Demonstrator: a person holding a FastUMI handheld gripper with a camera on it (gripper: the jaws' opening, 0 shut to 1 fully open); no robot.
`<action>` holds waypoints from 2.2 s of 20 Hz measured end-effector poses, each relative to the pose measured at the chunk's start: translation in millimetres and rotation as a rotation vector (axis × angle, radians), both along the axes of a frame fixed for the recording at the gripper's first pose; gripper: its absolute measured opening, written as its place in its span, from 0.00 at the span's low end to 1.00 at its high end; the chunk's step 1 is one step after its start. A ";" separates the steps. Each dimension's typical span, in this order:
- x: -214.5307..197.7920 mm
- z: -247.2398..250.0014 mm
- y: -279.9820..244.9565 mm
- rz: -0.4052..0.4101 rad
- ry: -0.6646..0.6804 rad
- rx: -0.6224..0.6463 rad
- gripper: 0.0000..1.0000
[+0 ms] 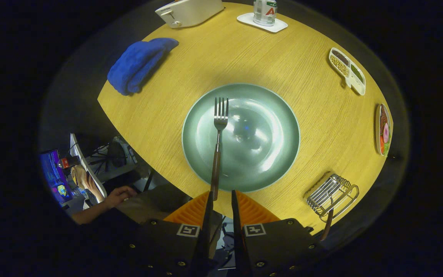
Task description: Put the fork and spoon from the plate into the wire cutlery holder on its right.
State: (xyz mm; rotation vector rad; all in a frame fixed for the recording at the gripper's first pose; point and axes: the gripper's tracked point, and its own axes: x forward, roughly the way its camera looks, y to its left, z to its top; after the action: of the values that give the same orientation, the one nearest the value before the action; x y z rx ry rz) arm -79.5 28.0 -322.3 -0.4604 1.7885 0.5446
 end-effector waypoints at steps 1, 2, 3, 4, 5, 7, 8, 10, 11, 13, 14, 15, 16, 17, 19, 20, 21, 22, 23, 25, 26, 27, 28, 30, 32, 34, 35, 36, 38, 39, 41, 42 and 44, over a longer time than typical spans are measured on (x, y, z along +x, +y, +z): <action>-0.8 -1.8 3.6 0.000 0.003 0.002 0.27; -4.1 -6.7 8.3 -0.003 0.013 0.005 0.27; -6.4 -12.0 10.8 -0.007 0.020 0.003 0.27; -7.5 -16.8 11.6 -0.009 0.022 -0.002 0.27; -9.3 -23.5 12.1 -0.007 0.027 -0.008 0.28; -14.3 -33.2 11.3 -0.009 0.042 -0.021 0.28; -17.4 -37.7 11.1 -0.014 0.051 -0.025 0.27; -19.5 -45.0 11.1 -0.020 0.053 -0.029 0.28; -19.2 -47.7 10.8 -0.018 0.051 -0.030 0.27; -18.9 -55.6 10.4 -0.022 0.039 -0.031 0.27; -19.1 -59.8 11.8 -0.029 0.034 -0.024 0.27; -18.0 -64.6 11.9 -0.036 0.027 -0.022 0.27; -17.0 -69.2 10.5 -0.037 0.015 -0.025 0.27; -14.3 -72.2 11.3 -0.035 0.005 -0.017 0.27; -13.1 -78.4 4.0 -0.030 -0.009 -0.039 0.13; -13.9 -83.1 3.6 -0.029 -0.005 -0.035 0.13; -14.0 -79.0 4.4 -0.040 -0.003 -0.019 0.13; -16.7 -83.0 0.1 -0.014 0.013 -0.042 0.04; -10.9 -76.7 -2.2 0.015 0.018 -0.052 0.03; -5.2 -69.1 -6.2 0.077 0.016 -0.076 0.03; -2.6 -56.3 -12.1 0.119 0.026 -0.089 0.03; 0.9 -47.4 -15.4 0.151 0.030 -0.092 0.03; 6.5 -37.6 -18.8 0.187 0.032 -0.104 0.03; 9.7 -20.4 -35.7 0.245 0.039 -0.117 0.04; 13.4 -3.9 -55.4 0.272 0.041 -0.138 0.03; 11.1 9.5 -76.2 0.283 0.061 -0.164 0.03; 10.4 15.3 -85.1 0.287 0.071 -0.178 0.03; 10.0 23.6 -97.9 0.292 0.077 -0.195 0.03; 7.9 39.8 -121.0 0.288 0.088 -0.224 0.03; 6.4 50.5 -132.2 0.282 0.095 -0.236 0.03; 4.8 67.2 -153.0 0.265 0.101 -0.254 0.03; 3.5 78.1 -168.1 0.254 0.107 -0.273 0.03; 9.0 89.7 -192.3 0.234 0.106 -0.298 0.03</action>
State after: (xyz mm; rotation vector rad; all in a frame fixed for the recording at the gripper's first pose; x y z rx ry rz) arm -70.6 -164.4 -232.6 -0.8684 1.9395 0.4706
